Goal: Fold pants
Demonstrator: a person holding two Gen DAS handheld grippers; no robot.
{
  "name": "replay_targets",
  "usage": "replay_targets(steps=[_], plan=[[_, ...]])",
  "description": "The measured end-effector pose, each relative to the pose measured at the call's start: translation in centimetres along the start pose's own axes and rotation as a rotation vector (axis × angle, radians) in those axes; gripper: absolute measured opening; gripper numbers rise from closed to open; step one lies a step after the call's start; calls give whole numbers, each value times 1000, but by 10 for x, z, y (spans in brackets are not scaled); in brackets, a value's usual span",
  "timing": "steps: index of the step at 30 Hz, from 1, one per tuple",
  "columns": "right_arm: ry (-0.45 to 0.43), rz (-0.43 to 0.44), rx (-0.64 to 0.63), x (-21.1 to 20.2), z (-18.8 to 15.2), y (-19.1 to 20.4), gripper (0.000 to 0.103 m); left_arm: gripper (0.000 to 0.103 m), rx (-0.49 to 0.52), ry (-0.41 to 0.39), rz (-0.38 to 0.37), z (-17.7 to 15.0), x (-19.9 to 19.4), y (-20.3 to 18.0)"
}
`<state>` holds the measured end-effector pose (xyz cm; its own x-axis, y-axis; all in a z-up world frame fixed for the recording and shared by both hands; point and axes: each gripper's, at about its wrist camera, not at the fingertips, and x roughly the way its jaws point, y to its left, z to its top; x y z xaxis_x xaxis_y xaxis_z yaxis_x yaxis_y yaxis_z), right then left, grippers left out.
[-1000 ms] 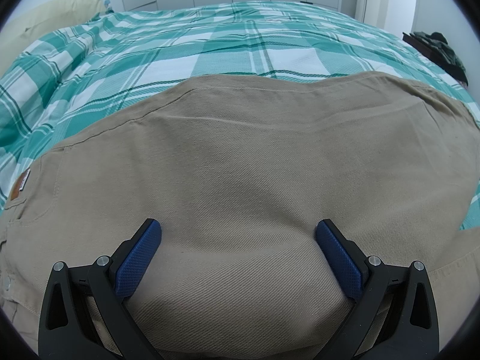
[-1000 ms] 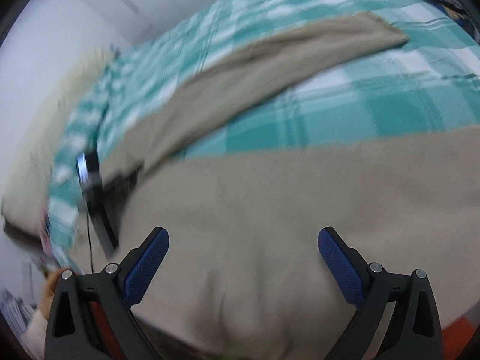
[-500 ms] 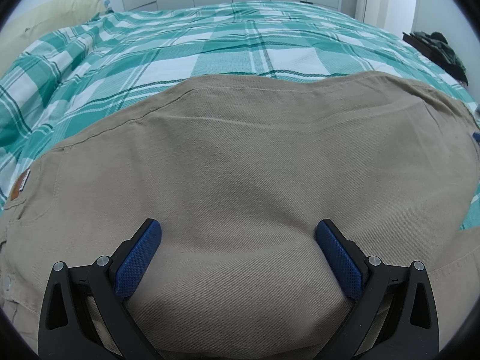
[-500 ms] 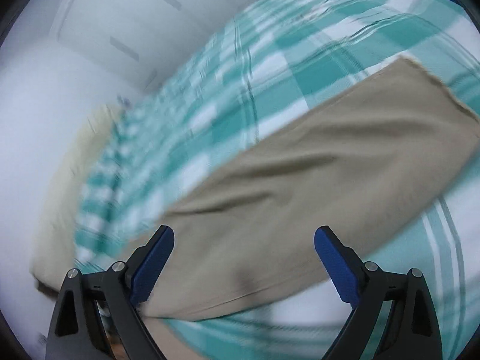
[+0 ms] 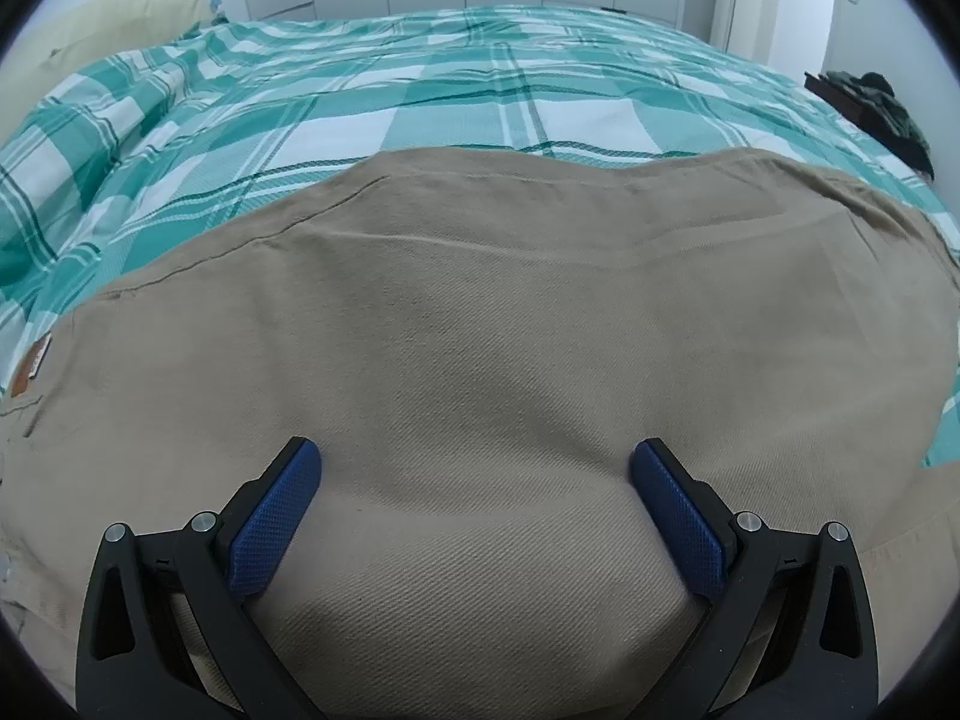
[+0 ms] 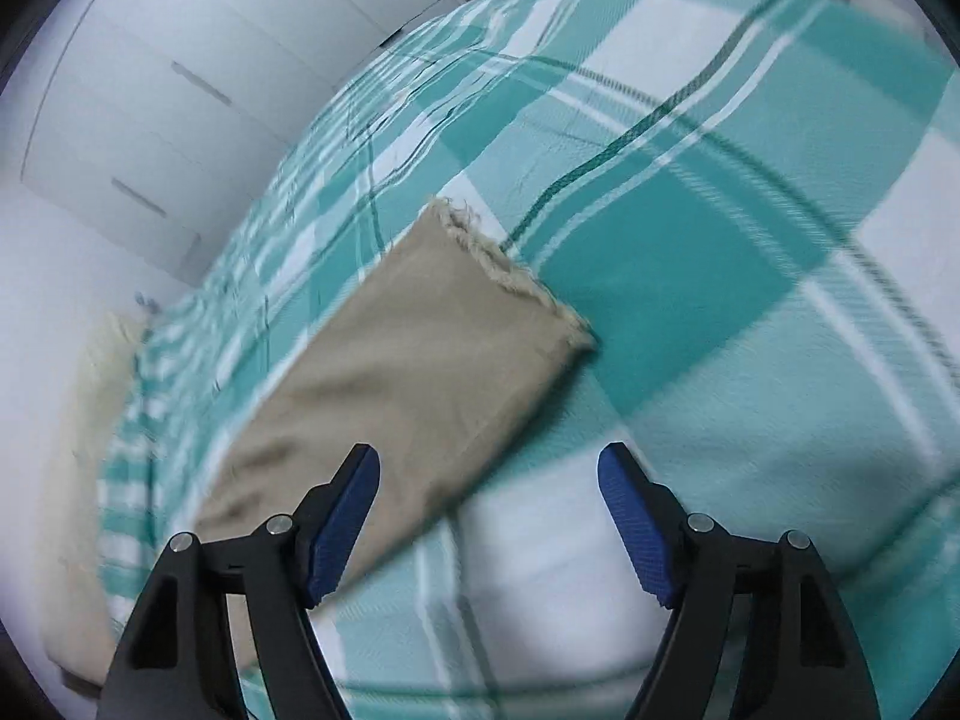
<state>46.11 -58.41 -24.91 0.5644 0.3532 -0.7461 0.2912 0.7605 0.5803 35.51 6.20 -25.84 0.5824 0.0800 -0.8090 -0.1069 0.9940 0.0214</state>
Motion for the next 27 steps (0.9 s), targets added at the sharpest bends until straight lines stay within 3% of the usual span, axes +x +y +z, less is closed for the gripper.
replay_targets(steps=[3, 4, 5, 7, 10, 12, 15, 17, 19, 23, 25, 27], plan=[[-50, 39, 136, 23, 14, 0, 75, 102, -2, -3, -4, 0, 1, 1], [-74, 34, 174, 28, 18, 3, 65, 102, -2, -4, -4, 0, 1, 1], [-82, 14, 187, 31, 19, 7, 44, 102, -2, -4, -4, 0, 1, 1], [-88, -53, 135, 31, 19, 27, 13, 102, -3, -6, -5, -1, 1, 1], [-66, 5, -144, 15, 5, 81, 13, 102, -4, -9, -7, -1, 1, 1], [-10, 54, -430, -12, -27, 124, 13, 102, -3, -10, -6, -1, 1, 1], [77, 106, -847, -74, -109, 156, 12, 102, -3, -9, -6, -1, 1, 1], [141, 108, -956, -110, -154, 141, 11, 102, -3, -9, -6, -1, 1, 1], [168, 40, -924, -129, -171, 106, 11, 102, -2, -6, -4, -1, 1, 1], [95, -241, -560, -151, -158, -4, 13, 102, 3, 19, 12, 3, -3, -1], [46, -322, -427, -166, -156, -31, 13, 102, -17, 50, 6, 5, -12, 1], [-38, -350, -371, -185, -154, -30, 19, 102, -59, 69, -27, 2, -29, 3]])
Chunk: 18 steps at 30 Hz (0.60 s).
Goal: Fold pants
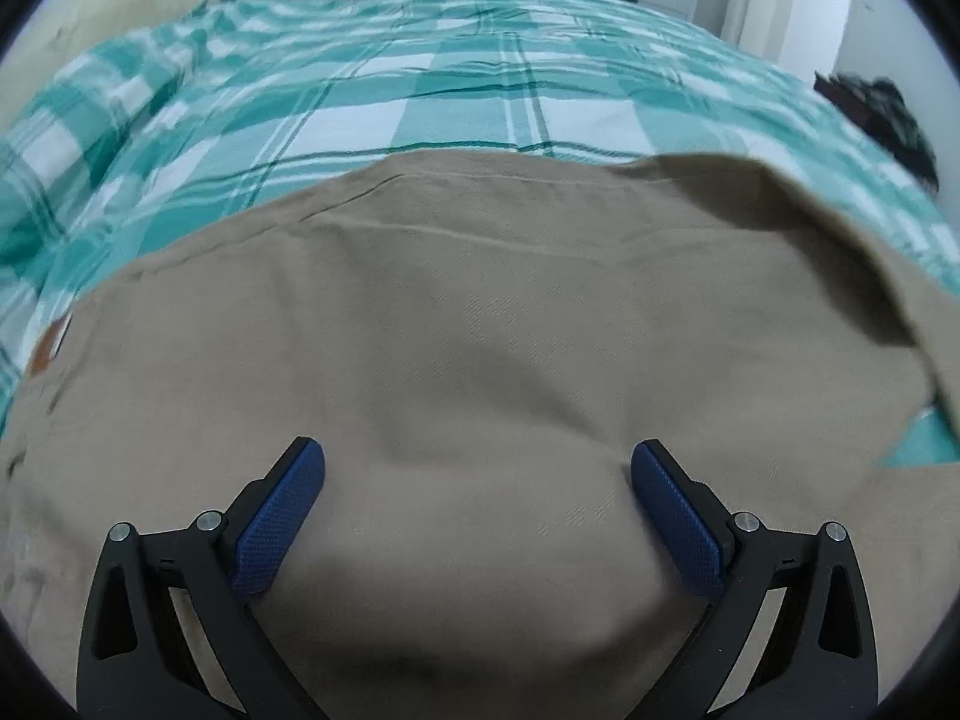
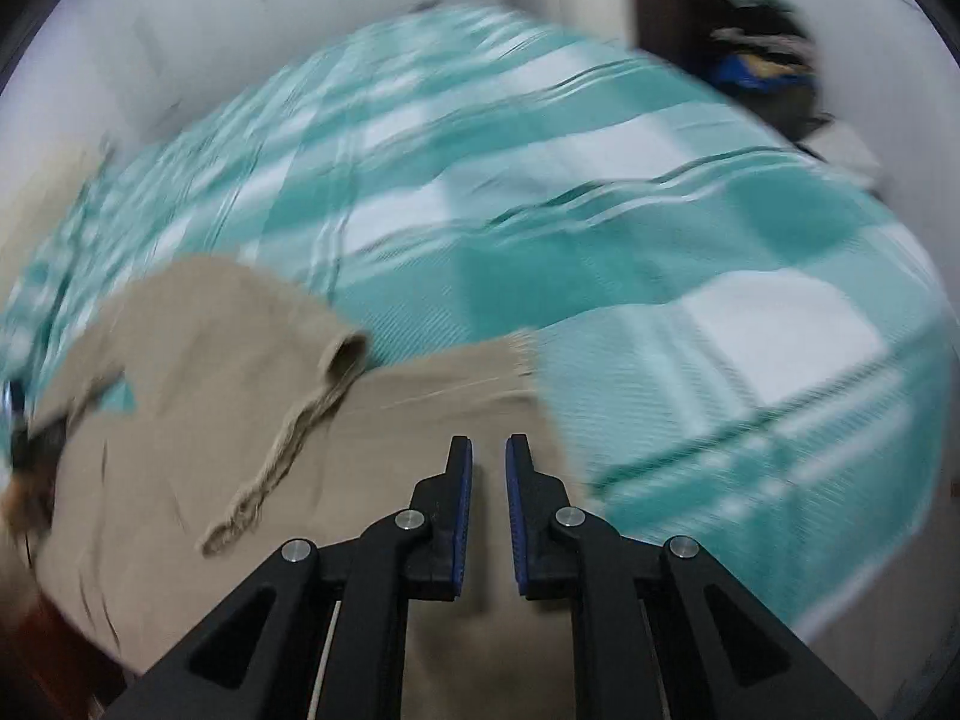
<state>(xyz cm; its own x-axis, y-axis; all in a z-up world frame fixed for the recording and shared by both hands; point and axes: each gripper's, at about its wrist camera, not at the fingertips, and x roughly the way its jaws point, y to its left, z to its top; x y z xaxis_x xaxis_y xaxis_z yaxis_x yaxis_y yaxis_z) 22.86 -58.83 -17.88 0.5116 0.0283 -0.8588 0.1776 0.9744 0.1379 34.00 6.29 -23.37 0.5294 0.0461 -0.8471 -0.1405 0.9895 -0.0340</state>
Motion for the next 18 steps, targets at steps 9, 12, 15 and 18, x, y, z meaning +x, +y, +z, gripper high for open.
replay_targets(steps=[9, 12, 15, 18], plan=[[-92, 182, -155, -37, -9, 151, 71, 102, 8, 98, -166, -79, -83, -17], [-62, 283, -226, -25, -40, 226, 71, 102, 50, 97, -135, -108, -88, -22], [-5, 315, -291, 1, -81, 288, 71, 102, 46, 87, -130, -134, -83, -15], [111, 228, -388, 37, -118, 319, 73, 102, 63, 19, -164, -145, -87, -9]])
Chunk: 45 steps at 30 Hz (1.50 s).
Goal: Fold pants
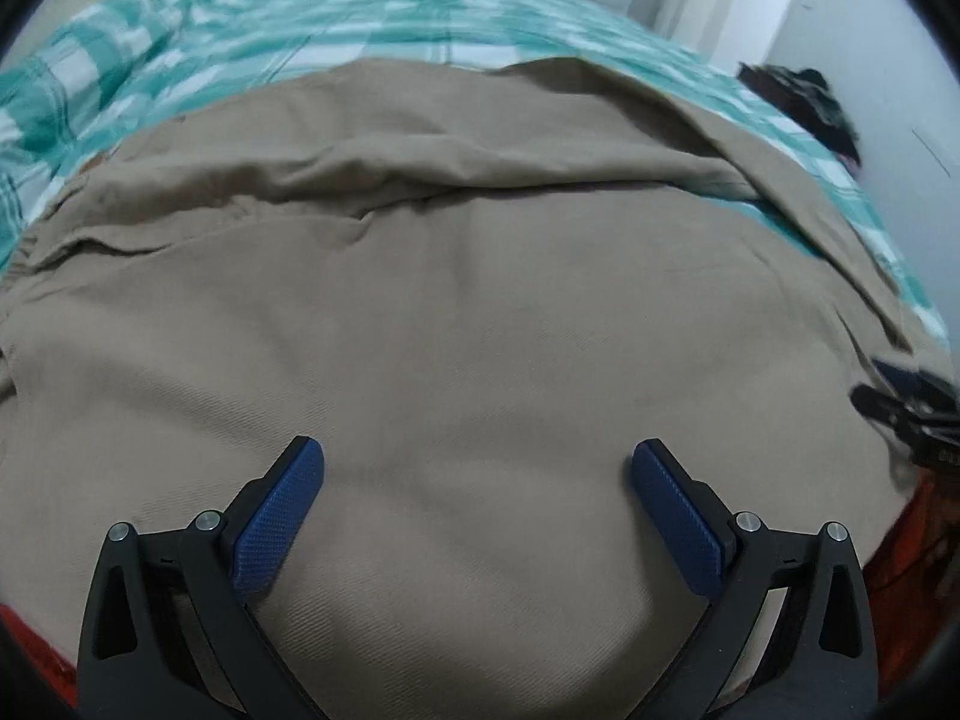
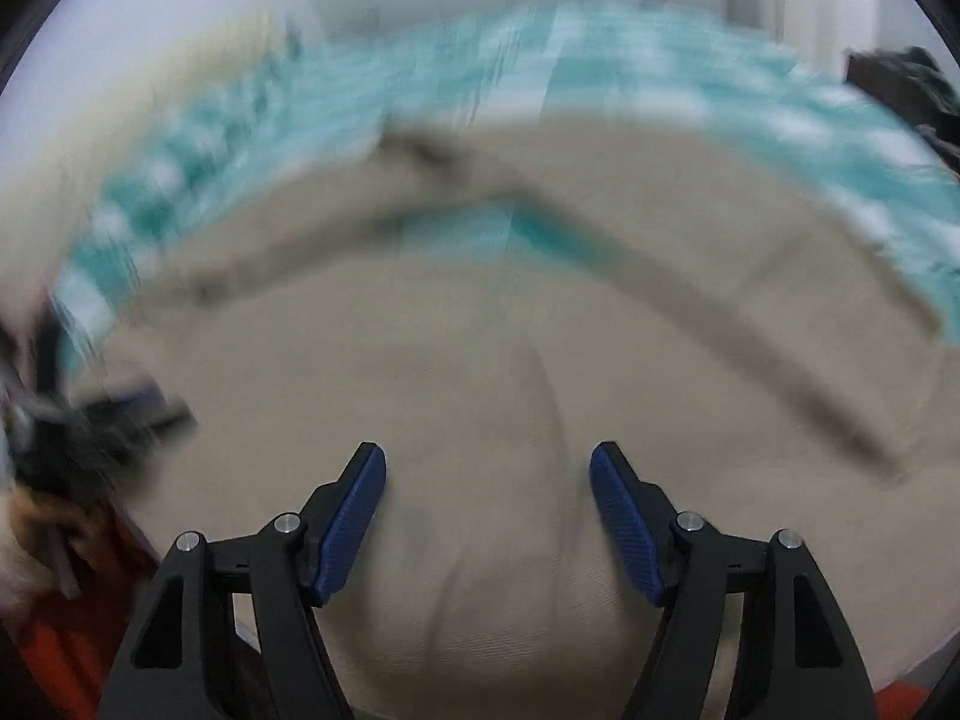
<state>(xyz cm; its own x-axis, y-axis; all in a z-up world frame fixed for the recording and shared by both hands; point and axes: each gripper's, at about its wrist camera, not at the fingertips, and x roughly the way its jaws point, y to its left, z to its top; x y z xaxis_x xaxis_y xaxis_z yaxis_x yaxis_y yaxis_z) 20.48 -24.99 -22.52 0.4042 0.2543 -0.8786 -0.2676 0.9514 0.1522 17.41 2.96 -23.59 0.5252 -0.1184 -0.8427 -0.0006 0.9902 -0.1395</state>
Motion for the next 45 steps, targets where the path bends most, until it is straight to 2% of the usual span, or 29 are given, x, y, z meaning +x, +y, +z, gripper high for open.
replay_targets(steps=[1, 2, 6, 16, 19, 21, 23, 24, 25, 26, 28, 29, 31, 32, 33, 35, 38, 39, 40, 41, 42, 43, 45], plan=[[-25, -46, -49, 5, -5, 8, 74, 102, 10, 3, 5, 1, 1, -1], [-37, -50, -62, 7, -6, 11, 74, 102, 8, 9, 7, 2, 1, -2], [-29, 39, 23, 8, -5, -3, 75, 102, 7, -2, 9, 2, 1, -2], [-67, 11, -4, -1, -14, -8, 75, 102, 12, -18, 14, -3, 1, -1], [-70, 15, -1, -3, -15, -9, 75, 101, -51, 24, 16, 7, -13, 4], [-69, 23, 4, -5, -15, -11, 75, 102, -116, -72, -30, 17, -39, 17], [-48, 38, 39, -15, -10, -13, 75, 102, -141, -144, -6, 24, -51, 29], [-66, 71, 89, -25, -8, -17, 75, 102, -144, -156, 17, 28, -51, 36], [-121, 177, 180, -40, -9, -27, 75, 102, -144, -147, 29, 30, -47, 42], [-158, 255, 257, -49, -8, -38, 75, 102, -150, -116, 39, 30, -36, 49], [-166, 330, 404, -48, -4, -62, 74, 102, -187, -30, 53, 25, -13, 59], [-154, 334, 462, -44, -2, -73, 74, 101, -207, 7, 59, 21, -4, 62], [-135, 282, 655, -32, -5, -114, 70, 102, -154, -9, 96, 19, -3, 54], [-158, 243, 746, -31, -10, -133, 65, 102, -120, 2, 115, 19, -2, 48], [-195, 226, 839, -33, -17, -150, 65, 102, -99, 6, 123, 18, -1, 44], [-256, 245, 997, -34, -27, -173, 65, 102, -78, -10, 132, 14, -2, 40], [-271, 253, 1107, -29, -26, -185, 64, 102, -71, -22, 143, 9, -2, 39], [-276, 234, 1127, -27, -24, -186, 61, 102, -67, -21, 147, 9, -2, 40], [-281, 212, 1144, -24, -22, -188, 49, 102, -66, -15, 147, 10, -2, 39], [-275, 185, 1158, -22, -21, -190, 21, 101, -68, 1, 143, 11, -3, 40], [-267, 153, 1168, -21, -22, -193, 5, 100, -74, 17, 137, 14, -7, 40], [-264, 122, 1177, -22, -23, -195, 5, 99, -87, 17, 111, 16, -15, 41], [-293, 145, 1151, -32, -21, -193, 5, 99, -114, -23, 15, 24, -32, 40]])
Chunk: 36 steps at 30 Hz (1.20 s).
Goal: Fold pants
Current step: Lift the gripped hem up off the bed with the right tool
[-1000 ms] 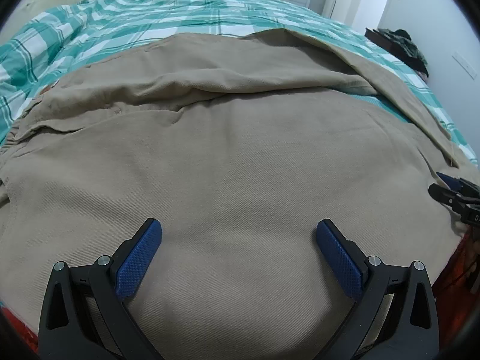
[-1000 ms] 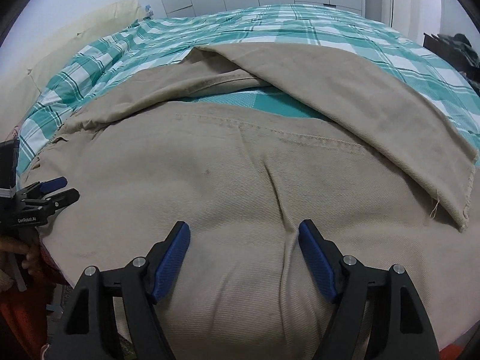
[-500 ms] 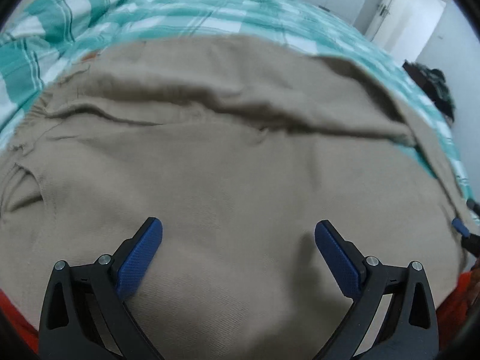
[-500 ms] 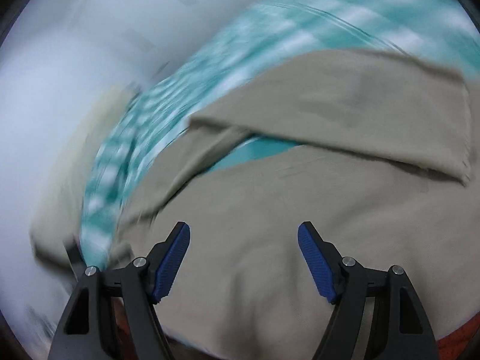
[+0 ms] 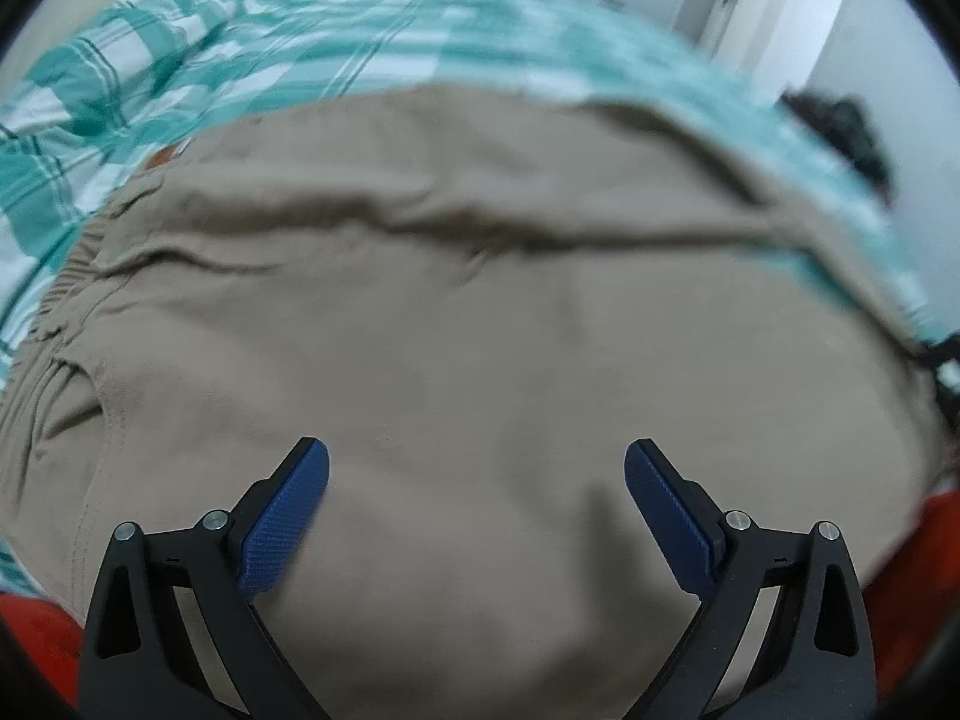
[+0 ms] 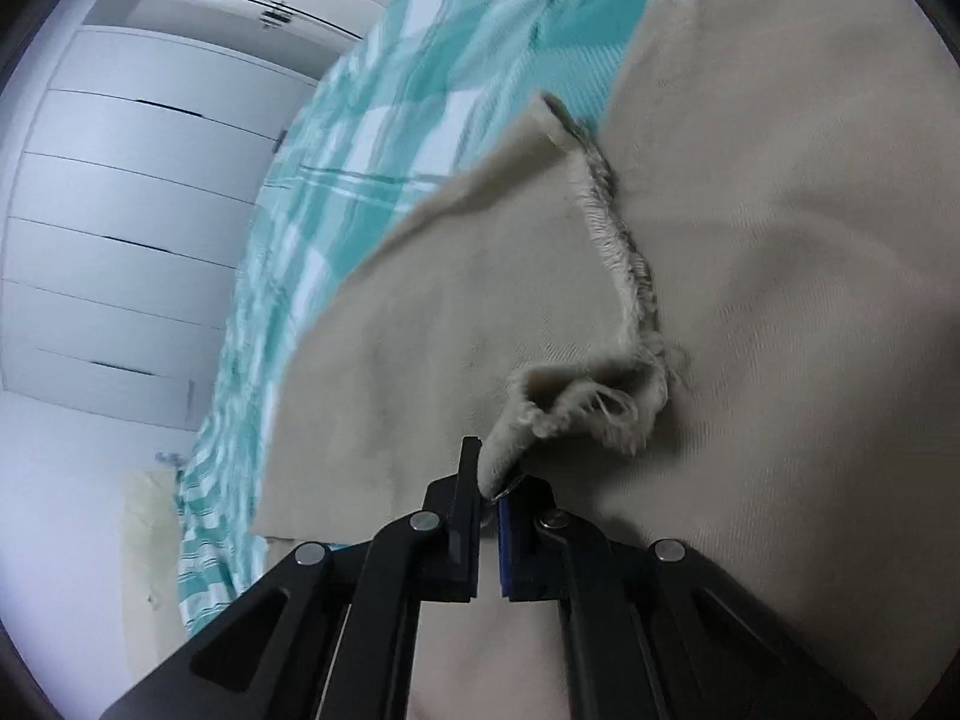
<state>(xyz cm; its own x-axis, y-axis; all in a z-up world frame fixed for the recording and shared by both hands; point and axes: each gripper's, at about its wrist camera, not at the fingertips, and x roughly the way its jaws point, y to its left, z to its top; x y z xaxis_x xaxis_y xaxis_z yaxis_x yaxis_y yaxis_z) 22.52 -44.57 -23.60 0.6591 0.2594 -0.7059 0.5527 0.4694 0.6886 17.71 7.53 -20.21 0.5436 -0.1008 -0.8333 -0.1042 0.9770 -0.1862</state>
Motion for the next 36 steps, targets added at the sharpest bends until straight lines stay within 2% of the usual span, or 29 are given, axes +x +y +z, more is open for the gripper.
replay_targets(steps=[3, 7, 9, 11, 14, 17, 22, 27, 31, 33, 36], plan=[[12, 115, -204, -32, -1, 38, 5, 99, -29, -47, -111, 24, -20, -8], [45, 290, -457, -100, -9, 87, 5, 99, -123, -37, -337, 63, -18, -19], [48, 340, -534, -129, -16, 99, 5, 99, -189, -52, -455, 84, -10, -24], [38, 387, -571, -157, -24, 103, 5, 99, -244, -54, -497, 99, 1, -25], [30, 441, -568, -186, -28, 98, 5, 99, -330, -36, -523, 115, 19, -22], [21, 450, -604, -207, -33, 90, 5, 99, -362, -12, -568, 124, 32, -25], [44, 512, -621, -237, -38, 72, 4, 98, -394, 27, -492, 121, 45, -22], [63, 563, -638, -260, -31, 66, 4, 96, -412, 31, -457, 113, 41, -11], [43, 538, -641, -262, -24, 66, 4, 94, -416, -49, -406, 105, 12, 1], [31, 531, -639, -259, -22, 67, 4, 94, -425, -93, -348, 102, -1, 11], [34, 536, -634, -255, -22, 70, 4, 94, -426, -82, -286, 105, 1, 23]])
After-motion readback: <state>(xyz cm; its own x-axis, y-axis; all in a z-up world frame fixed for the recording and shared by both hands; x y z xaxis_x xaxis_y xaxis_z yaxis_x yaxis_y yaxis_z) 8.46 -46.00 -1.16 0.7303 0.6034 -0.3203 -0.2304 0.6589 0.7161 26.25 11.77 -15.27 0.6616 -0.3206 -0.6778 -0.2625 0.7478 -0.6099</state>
